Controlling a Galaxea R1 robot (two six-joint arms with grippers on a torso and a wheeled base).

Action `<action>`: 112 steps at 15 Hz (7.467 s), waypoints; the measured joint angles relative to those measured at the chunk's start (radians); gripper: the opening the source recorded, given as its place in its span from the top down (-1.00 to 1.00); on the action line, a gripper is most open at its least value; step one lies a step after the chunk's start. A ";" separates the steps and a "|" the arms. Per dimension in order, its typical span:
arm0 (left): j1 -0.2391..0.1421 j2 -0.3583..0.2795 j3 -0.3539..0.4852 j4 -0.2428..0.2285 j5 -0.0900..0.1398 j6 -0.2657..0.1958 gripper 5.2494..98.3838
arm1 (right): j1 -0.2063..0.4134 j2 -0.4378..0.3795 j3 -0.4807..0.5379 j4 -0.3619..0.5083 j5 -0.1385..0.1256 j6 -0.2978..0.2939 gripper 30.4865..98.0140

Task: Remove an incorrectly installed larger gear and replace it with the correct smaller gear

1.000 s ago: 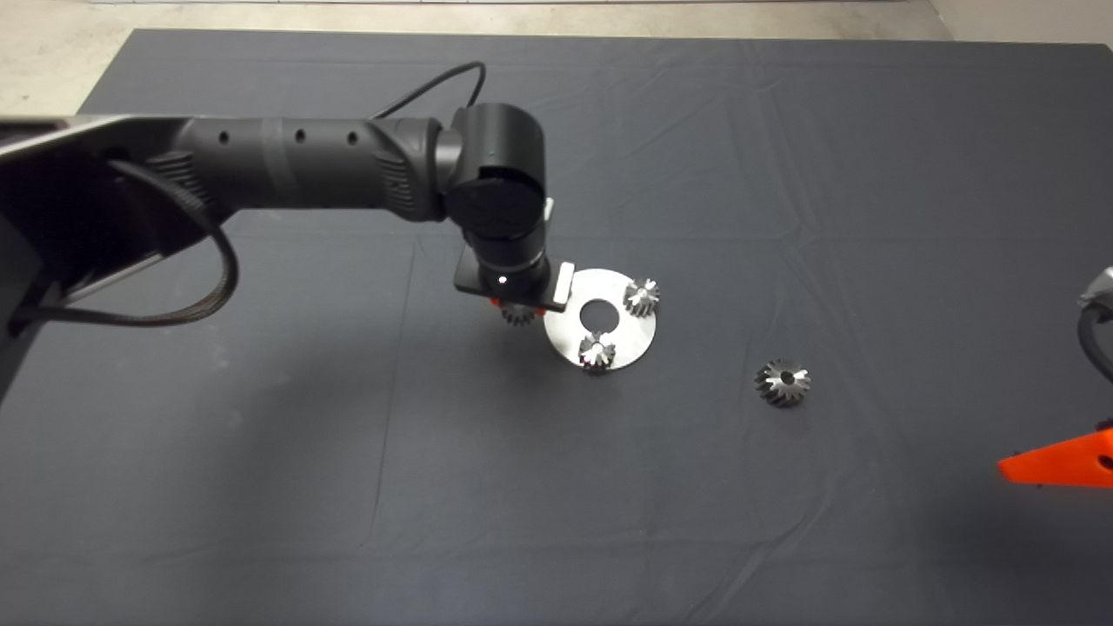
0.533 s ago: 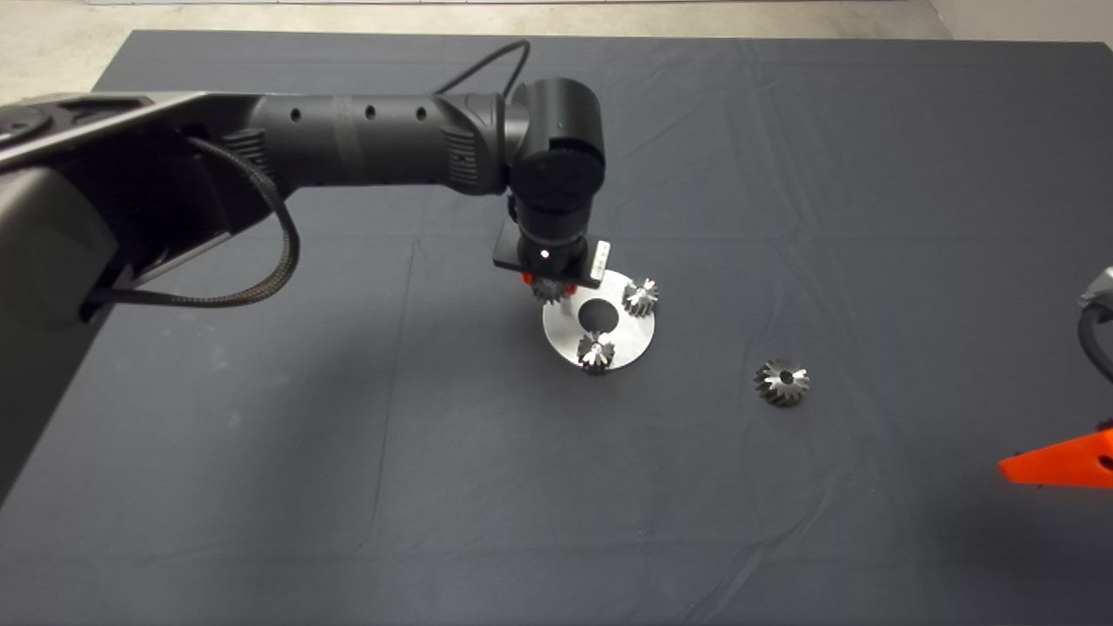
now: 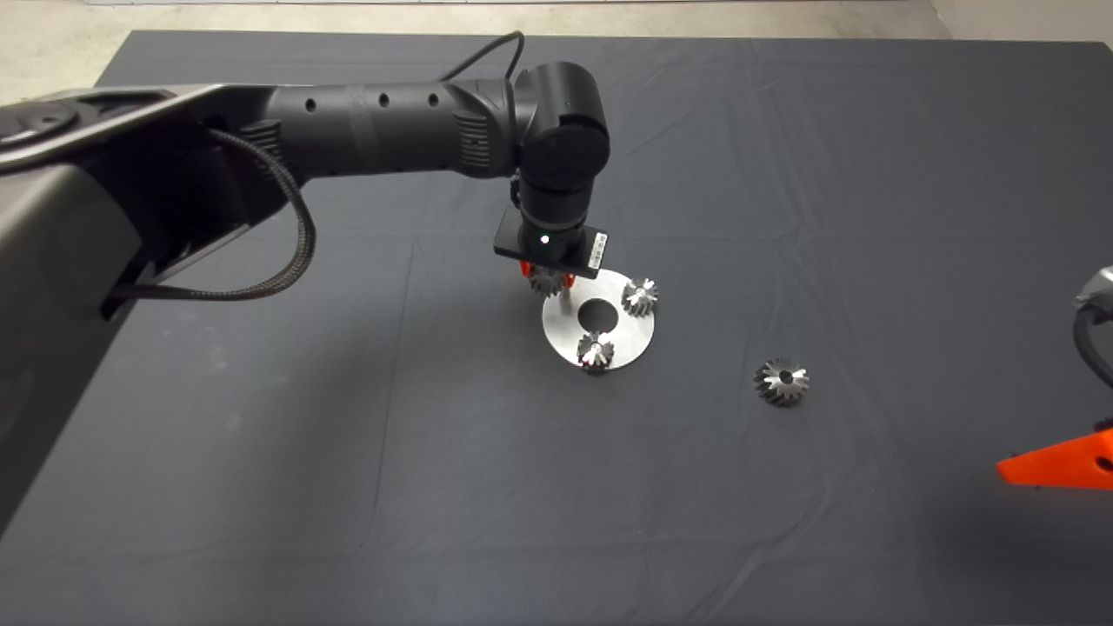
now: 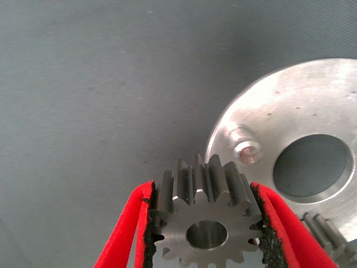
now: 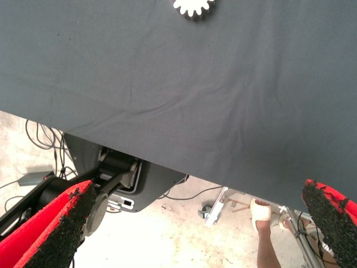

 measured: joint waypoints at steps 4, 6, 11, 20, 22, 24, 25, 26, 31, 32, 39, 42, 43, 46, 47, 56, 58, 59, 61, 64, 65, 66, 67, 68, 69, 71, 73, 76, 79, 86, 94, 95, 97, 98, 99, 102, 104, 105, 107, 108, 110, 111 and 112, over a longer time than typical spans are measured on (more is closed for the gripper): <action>-0.020 0.002 -0.011 -0.056 -0.089 0.003 0.35 | 0.000 0.000 0.000 0.000 -0.001 0.000 -0.99; -0.020 0.003 -0.021 -0.068 -0.102 0.003 0.35 | 0.000 0.000 0.000 0.000 -0.001 0.000 -0.99; -0.020 0.003 -0.036 -0.094 -0.129 0.004 0.35 | 0.000 0.000 0.000 0.000 -0.001 0.000 -0.99; -0.019 0.005 -0.084 -0.095 -0.129 -0.018 0.35 | 0.000 0.000 0.000 0.000 -0.001 0.000 -0.99; -0.019 0.004 -0.109 -0.094 -0.128 -0.022 0.35 | 0.000 0.000 0.000 0.000 -0.001 0.000 -0.99; -0.019 0.005 -0.114 -0.095 -0.128 -0.026 0.35 | 0.000 0.000 0.000 0.000 -0.001 0.000 -0.99; -0.019 0.007 -0.114 -0.094 -0.127 -0.032 0.35 | 0.000 0.000 0.000 0.000 -0.001 0.000 -0.99; -0.019 0.009 -0.114 -0.095 -0.128 -0.033 0.35 | 0.000 0.000 0.000 0.000 -0.001 0.000 -0.99; -0.017 0.010 -0.114 -0.094 -0.129 -0.035 0.35 | 0.000 0.000 0.000 0.000 -0.001 0.001 -0.99; -0.014 0.010 -0.114 -0.095 -0.130 -0.035 0.35 | 0.000 0.000 0.000 0.000 -0.001 0.000 -0.99; 0.012 0.009 -0.137 -0.095 -0.138 -0.035 0.35 | 0.000 0.000 0.000 0.000 -0.001 0.000 -0.99; 0.015 0.009 -0.140 -0.095 -0.139 -0.035 0.35 | 0.000 0.000 0.000 0.000 -0.001 0.000 -0.99; 0.014 0.010 -0.142 -0.095 -0.139 -0.035 0.35 | 0.000 0.000 0.000 0.000 -0.001 0.000 -0.99; 0.015 0.010 -0.142 -0.095 -0.140 -0.035 0.35 | 0.000 0.000 0.000 0.000 -0.001 0.001 -0.99; 0.014 0.009 -0.142 -0.095 -0.141 -0.035 0.35 | 0.000 0.000 0.000 0.000 -0.001 0.001 -0.99; 0.015 0.010 -0.142 -0.095 -0.183 -0.035 0.35 | 0.000 0.000 0.000 0.000 -0.001 0.001 -0.99; 0.014 0.010 -0.142 -0.095 -0.183 -0.036 0.35 | 0.000 0.000 0.000 0.000 -0.001 0.001 -0.99; 0.014 0.010 -0.142 -0.095 -0.182 -0.036 0.35 | 0.000 0.000 0.000 0.000 -0.001 0.001 -0.99; 0.015 0.010 -0.142 -0.095 -0.181 -0.036 0.35 | 0.000 0.004 0.000 0.000 -0.001 0.001 -0.99; 0.014 0.010 -0.142 -0.095 -0.179 -0.036 0.35 | 0.000 0.014 0.000 0.000 -0.001 0.001 -0.99; 0.014 0.010 -0.142 -0.095 -0.175 -0.036 0.35 | 0.000 0.014 0.000 0.000 0.000 0.001 -0.99; 0.014 0.010 -0.142 -0.095 -0.173 -0.036 0.35 | 0.000 0.014 0.000 0.000 -0.001 0.001 -0.99; 0.015 0.010 -0.142 -0.095 -0.169 -0.036 0.35 | 0.000 0.014 0.000 0.000 -0.001 0.001 -0.99; 0.015 0.012 -0.142 -0.096 -0.160 -0.036 0.35 | 0.000 0.014 0.000 0.000 -0.001 0.001 -0.99; 0.015 0.013 -0.142 -0.096 -0.157 -0.036 0.35 | 0.000 0.014 0.000 0.000 -0.001 0.001 -0.99; 0.015 0.012 -0.142 -0.098 -0.154 -0.037 0.35 | 0.000 0.014 0.000 0.000 -0.001 0.001 -0.99; 0.015 0.013 -0.142 -0.116 -0.154 -0.039 0.35 | 0.000 0.014 0.000 0.000 -0.001 0.001 -0.99; 0.015 0.012 -0.142 -0.129 -0.155 -0.040 0.35 | 0.000 0.014 0.000 0.000 -0.001 0.001 -0.99; 0.015 0.013 -0.142 -0.129 -0.155 -0.040 0.35 | 0.000 0.014 0.000 0.000 -0.001 0.001 -0.99; 0.018 0.015 -0.153 -0.132 -0.162 -0.040 0.35 | 0.000 0.014 0.000 0.000 -0.001 0.001 -0.99; 0.020 0.015 -0.153 -0.132 -0.166 -0.040 0.35 | 0.000 0.014 0.000 0.000 -0.001 0.001 -0.99; 0.020 0.015 -0.153 -0.132 -0.166 -0.040 0.35 | 0.000 0.014 0.000 0.000 -0.001 0.001 -0.99; 0.020 0.015 -0.153 -0.132 -0.166 -0.040 0.35 | 0.000 0.014 0.000 0.000 -0.001 0.001 -0.99; 0.022 0.015 -0.153 -0.132 -0.166 -0.040 0.35 | 0.000 0.014 0.000 0.000 -0.001 0.001 -0.99; 0.023 0.015 -0.153 -0.132 -0.167 -0.040 0.35 | 0.000 0.014 0.000 0.000 -0.001 0.001 -0.99; 0.023 0.015 -0.153 -0.131 -0.167 -0.040 0.35 | 0.000 0.014 0.000 0.000 -0.001 0.001 -0.99; 0.023 0.015 -0.153 -0.131 -0.167 -0.040 0.35 | 0.000 0.014 0.000 0.000 -0.001 0.001 -0.99; 0.023 0.015 -0.153 -0.131 -0.167 -0.040 0.35 | 0.000 0.014 0.000 0.000 -0.001 0.000 -0.99; 0.023 0.015 -0.153 -0.131 -0.167 -0.040 0.35 | 0.000 0.014 0.000 0.000 -0.001 0.000 -0.99; 0.023 0.015 -0.153 -0.131 -0.167 -0.040 0.35 | 0.000 0.014 0.000 0.000 -0.001 0.001 -0.99; 0.023 0.015 -0.153 -0.131 -0.167 -0.040 0.35 | 0.000 0.014 0.000 0.000 -0.001 0.001 -0.99; 0.023 0.015 -0.153 -0.131 -0.167 -0.040 0.35 | 0.000 0.014 0.000 0.000 -0.001 0.001 -0.99; 0.023 0.015 -0.153 -0.131 -0.167 -0.040 0.35 | 0.000 0.014 0.000 0.000 -0.001 0.001 -0.99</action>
